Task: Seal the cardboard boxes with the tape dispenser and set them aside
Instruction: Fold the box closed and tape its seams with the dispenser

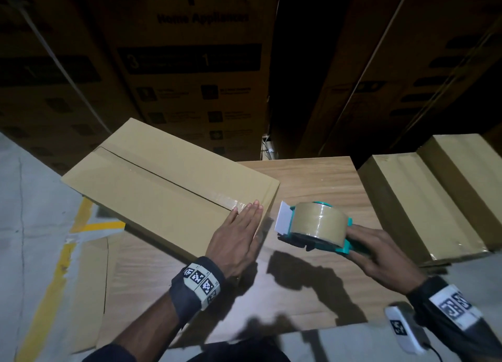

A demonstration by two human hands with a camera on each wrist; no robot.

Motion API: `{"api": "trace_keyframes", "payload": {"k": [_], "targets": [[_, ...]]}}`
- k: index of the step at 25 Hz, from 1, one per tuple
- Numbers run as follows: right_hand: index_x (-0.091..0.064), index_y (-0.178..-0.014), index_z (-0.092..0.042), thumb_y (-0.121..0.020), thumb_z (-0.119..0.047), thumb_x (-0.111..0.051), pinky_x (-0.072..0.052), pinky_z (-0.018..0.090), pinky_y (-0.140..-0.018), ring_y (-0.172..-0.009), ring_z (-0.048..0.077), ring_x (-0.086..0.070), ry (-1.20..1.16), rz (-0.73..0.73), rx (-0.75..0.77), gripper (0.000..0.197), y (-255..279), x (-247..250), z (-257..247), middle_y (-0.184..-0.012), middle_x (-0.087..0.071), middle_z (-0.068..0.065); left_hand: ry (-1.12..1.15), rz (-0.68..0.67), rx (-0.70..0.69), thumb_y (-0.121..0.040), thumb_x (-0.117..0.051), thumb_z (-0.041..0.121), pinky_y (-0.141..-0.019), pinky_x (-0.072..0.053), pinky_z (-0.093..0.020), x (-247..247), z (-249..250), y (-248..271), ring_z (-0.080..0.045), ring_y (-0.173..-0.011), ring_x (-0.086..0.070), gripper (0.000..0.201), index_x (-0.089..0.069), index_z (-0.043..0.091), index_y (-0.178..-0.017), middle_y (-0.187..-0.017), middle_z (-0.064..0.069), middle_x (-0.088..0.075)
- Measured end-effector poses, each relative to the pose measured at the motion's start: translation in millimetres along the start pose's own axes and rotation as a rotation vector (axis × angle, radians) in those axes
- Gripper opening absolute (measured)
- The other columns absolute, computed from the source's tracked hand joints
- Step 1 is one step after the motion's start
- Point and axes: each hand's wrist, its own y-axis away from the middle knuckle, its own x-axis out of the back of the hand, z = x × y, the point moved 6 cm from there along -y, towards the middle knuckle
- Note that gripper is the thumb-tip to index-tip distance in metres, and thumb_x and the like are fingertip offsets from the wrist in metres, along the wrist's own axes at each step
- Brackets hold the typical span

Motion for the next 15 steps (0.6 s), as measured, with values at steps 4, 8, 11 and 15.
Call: {"api": "trace_keyframes", "payload": {"k": [4, 8, 11, 15], "targets": [[-0.068, -0.126, -0.028, -0.087, -0.004, -0.078, -0.055, 0.024, -0.087, -0.107, 0.003, -0.067, 0.011, 0.024, -0.01, 0.047, 19.6, 16.3, 9.8, -0.119, -0.069, -0.022, 0.006, 0.008, -0.004, -0.091, 0.028, 0.056, -0.128, 0.005, -0.037, -3.9, -2.6, -3.8, -0.013, -0.158, 0.002, 0.09, -0.002, 0.015, -0.164, -0.171, -0.003, -0.001], [-0.054, -0.131, -0.046, -0.093, -0.012, -0.071, -0.049, 0.019, -0.087, -0.107, 0.0, -0.063, 0.118, -0.079, -0.053, 0.054, 16.3, -29.6, 36.9, -0.122, -0.066, -0.016, 0.006, 0.009, -0.005, -0.094, 0.023, 0.056, -0.127, 0.008, -0.035, -4.5, -1.7, -1.6, -0.011, -0.157, 0.004, 0.084, -0.001, 0.017, -0.164, -0.17, -0.001, 0.001], [-0.039, -0.131, -0.048, -0.096, -0.019, -0.06, -0.043, 0.025, -0.077, -0.1, 0.019, -0.063, 0.187, -0.208, -0.103, 0.05, 2.0, -83.7, 57.9, -0.119, -0.065, 0.002, -0.001, -0.006, -0.004, -0.094, 0.023, 0.056, -0.128, 0.007, -0.038, -3.5, -1.2, -2.5, -0.012, -0.157, 0.005, 0.083, 0.001, 0.017, -0.164, -0.169, 0.001, 0.005], [-0.039, -0.132, -0.035, -0.097, -0.021, -0.054, -0.036, 0.029, -0.071, -0.093, 0.027, -0.06, 0.176, -0.272, -0.094, 0.041, -25.8, -115.1, 58.4, -0.112, -0.063, 0.01, -0.021, 0.008, 0.007, -0.103, -0.023, 0.04, -0.127, 0.007, -0.037, -5.0, -5.3, -3.7, -0.013, -0.158, 0.002, 0.07, -0.001, 0.016, -0.164, -0.17, 0.0, 0.003]]}}
